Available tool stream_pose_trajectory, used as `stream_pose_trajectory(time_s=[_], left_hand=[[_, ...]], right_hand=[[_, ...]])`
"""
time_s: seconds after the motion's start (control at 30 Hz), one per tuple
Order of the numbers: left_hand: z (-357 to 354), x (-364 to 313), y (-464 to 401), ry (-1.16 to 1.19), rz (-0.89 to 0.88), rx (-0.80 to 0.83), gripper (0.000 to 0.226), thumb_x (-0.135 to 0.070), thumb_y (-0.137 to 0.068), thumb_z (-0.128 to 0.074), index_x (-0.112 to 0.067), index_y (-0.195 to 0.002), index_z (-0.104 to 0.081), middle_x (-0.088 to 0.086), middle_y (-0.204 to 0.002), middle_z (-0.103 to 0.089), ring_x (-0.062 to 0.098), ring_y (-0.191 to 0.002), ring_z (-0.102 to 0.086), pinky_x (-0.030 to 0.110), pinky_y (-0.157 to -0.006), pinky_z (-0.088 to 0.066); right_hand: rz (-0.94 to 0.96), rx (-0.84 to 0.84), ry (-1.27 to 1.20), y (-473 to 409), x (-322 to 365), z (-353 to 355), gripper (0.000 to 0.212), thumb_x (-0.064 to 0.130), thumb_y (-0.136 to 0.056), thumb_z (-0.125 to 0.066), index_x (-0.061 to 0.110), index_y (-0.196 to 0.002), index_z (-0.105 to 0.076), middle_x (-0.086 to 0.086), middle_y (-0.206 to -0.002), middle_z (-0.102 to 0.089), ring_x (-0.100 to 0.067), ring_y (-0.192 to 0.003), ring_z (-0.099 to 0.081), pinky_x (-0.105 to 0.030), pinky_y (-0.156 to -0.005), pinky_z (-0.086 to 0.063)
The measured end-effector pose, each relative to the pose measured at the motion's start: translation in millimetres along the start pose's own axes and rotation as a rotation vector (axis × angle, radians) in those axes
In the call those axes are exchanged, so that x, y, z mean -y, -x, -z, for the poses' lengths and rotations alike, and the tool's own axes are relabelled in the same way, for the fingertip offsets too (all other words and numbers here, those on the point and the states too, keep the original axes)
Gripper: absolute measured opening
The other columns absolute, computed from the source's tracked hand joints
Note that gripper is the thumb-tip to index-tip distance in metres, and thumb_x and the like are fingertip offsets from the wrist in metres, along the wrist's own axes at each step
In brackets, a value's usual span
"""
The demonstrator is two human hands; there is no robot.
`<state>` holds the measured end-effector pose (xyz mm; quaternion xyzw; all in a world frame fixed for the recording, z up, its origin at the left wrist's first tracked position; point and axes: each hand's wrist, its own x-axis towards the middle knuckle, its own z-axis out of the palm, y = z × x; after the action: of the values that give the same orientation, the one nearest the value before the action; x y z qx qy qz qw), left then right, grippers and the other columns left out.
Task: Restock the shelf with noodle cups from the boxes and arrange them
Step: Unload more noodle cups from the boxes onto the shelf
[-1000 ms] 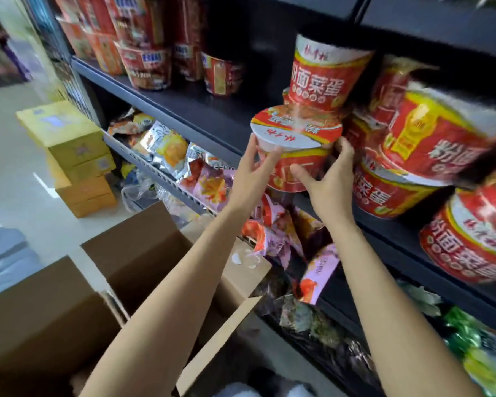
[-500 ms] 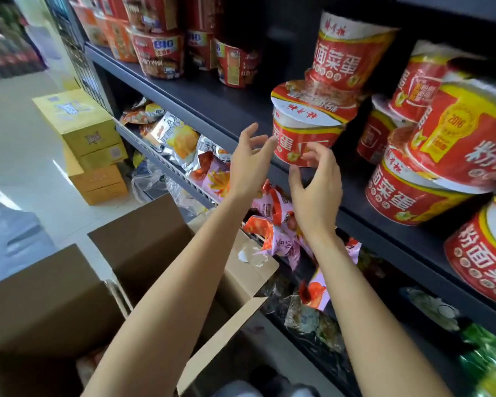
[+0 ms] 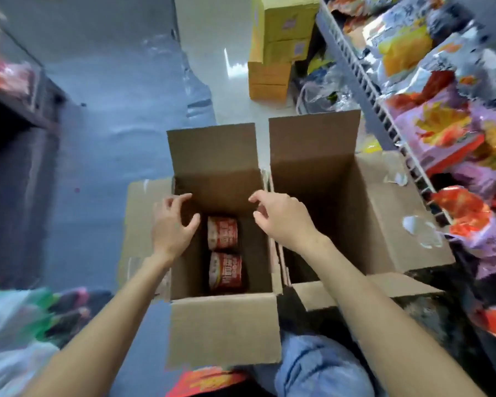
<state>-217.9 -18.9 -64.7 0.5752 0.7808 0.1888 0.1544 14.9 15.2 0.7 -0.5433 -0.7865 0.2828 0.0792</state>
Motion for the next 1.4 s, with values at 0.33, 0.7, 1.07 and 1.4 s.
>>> stream_pose_trajectory(time_s=[0.33, 0.7, 1.07, 1.4], left_hand=[[-67, 70, -28, 0.068, 0.319, -0.023, 0.061, -0.032, -0.081, -0.071, -0.012, -0.133, -0.047, 0.012, -0.124, -0.048, 0.032, -0.112, -0.048, 0.040, -0.097, -0.038], [-84, 81, -32, -0.029, 0.253, -0.066, 0.034, -0.008, -0.085, -0.061, -0.008, -0.117, -0.047, 0.009, -0.111, -0.053, 0.035, -0.098, -0.054, 0.036, -0.070, -0.034], [-86, 77, -30, -0.048, 0.211, -0.082, 0.035, -0.006, -0.085, -0.061, -0.004, -0.116, -0.047, 0.013, -0.109, -0.053, 0.034, -0.097, -0.054, 0.032, -0.070, -0.032], [-66, 59, -28, 0.025, 0.312, 0.014, 0.044, -0.018, -0.091, -0.057, -0.007, -0.132, -0.043, 0.016, -0.123, -0.049, 0.036, -0.115, -0.047, 0.049, -0.088, -0.043]], right_hand=[[0.050, 0.453, 0.310, -127, -37, -209, 0.060, 0.020, -0.092, -0.050, 0.018, -0.147, -0.027, -0.015, -0.138, -0.039, -0.036, -0.125, -0.038, -0.045, -0.097, -0.039], [0.242, 0.675, 0.646, -202, -81, -333, 0.106, 0.042, -0.080, -0.072, 0.041, -0.150, 0.009, -0.023, -0.156, 0.016, -0.051, -0.142, 0.003, -0.067, -0.109, -0.018], [0.141, 0.577, 0.453, -195, -106, -340, 0.102, 0.053, -0.077, -0.072, 0.034, -0.152, -0.005, -0.024, -0.150, -0.013, -0.044, -0.130, -0.033, -0.047, -0.096, -0.042], [-0.191, 0.068, -0.091, -86, -25, -167, 0.101, 0.047, -0.067, -0.080, 0.034, -0.142, -0.013, -0.015, -0.136, -0.029, -0.039, -0.120, -0.045, -0.048, -0.089, -0.049]])
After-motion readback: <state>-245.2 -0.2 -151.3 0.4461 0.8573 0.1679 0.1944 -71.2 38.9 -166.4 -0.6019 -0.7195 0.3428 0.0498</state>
